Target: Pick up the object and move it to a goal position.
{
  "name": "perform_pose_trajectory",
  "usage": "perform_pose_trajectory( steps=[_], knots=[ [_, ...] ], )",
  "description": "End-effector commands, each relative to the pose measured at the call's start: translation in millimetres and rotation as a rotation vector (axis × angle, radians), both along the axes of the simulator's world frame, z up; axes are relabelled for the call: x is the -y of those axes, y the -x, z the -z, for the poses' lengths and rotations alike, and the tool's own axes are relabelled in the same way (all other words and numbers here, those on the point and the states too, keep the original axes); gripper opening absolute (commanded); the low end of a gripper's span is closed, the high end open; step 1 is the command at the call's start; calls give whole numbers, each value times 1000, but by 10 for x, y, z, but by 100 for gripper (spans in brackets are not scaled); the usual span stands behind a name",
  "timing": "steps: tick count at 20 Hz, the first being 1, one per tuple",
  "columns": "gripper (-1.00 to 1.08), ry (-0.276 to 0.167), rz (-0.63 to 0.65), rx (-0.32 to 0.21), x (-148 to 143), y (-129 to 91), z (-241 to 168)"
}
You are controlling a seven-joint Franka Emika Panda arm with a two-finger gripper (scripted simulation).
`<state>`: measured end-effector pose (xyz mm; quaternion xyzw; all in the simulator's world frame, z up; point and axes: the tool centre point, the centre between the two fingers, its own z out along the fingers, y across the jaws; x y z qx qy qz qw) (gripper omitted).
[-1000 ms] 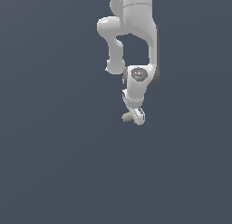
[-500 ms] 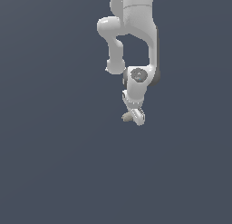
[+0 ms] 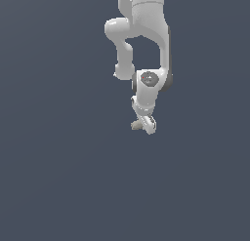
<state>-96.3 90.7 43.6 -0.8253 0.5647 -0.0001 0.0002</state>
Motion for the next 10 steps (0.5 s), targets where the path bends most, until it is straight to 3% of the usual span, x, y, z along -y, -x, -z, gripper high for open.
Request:
perform_pose_trajectory(
  steps=[1, 10],
  knots=[
    [-100, 0, 0, 1, 18, -6, -83],
    [-100, -1, 1, 0, 161, -29, -664]
  ],
)
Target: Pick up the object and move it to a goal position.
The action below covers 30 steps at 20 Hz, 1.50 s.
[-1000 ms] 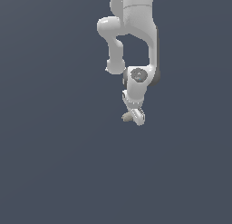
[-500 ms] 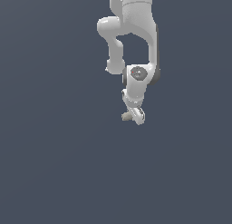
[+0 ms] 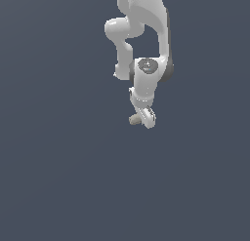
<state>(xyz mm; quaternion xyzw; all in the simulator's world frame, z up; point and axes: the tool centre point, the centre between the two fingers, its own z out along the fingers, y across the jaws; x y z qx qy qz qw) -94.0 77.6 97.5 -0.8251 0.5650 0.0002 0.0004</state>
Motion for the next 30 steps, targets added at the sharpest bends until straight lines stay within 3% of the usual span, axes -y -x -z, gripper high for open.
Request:
perform_pose_trajectory(
  steps=[1, 30],
  knots=[
    [-100, 0, 0, 1, 52, -9, -215],
    [-100, 2, 1, 0, 750, -189, -3168]
  ],
)
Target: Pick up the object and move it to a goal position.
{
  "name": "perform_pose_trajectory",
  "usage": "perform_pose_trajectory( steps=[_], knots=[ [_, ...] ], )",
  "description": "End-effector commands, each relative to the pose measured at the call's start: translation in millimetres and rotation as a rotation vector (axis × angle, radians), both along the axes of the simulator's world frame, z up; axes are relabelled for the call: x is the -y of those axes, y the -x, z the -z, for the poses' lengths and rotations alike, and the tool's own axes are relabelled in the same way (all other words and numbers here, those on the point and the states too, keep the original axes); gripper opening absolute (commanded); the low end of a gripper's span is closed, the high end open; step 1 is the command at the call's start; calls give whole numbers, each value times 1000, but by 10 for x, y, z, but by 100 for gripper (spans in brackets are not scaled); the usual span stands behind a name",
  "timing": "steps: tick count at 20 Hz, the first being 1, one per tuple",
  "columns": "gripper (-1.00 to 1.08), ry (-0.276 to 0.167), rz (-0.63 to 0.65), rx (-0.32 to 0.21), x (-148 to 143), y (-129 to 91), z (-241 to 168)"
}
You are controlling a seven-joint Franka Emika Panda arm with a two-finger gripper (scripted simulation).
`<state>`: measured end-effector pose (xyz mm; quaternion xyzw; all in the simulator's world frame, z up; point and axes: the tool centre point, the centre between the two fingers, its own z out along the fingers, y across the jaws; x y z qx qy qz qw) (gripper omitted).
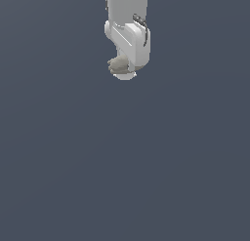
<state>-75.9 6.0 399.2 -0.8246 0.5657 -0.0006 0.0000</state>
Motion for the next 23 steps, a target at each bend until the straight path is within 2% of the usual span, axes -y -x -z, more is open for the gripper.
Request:
perform_pose_trajectory(
  steps=[1, 11, 23],
  knots=[
    [-100, 0, -1, -1, 52, -17, -242],
    [-100, -1, -3, -1, 186, -95, -863],
    [-100, -1, -3, -1, 230, -134, -1059]
  ],
)
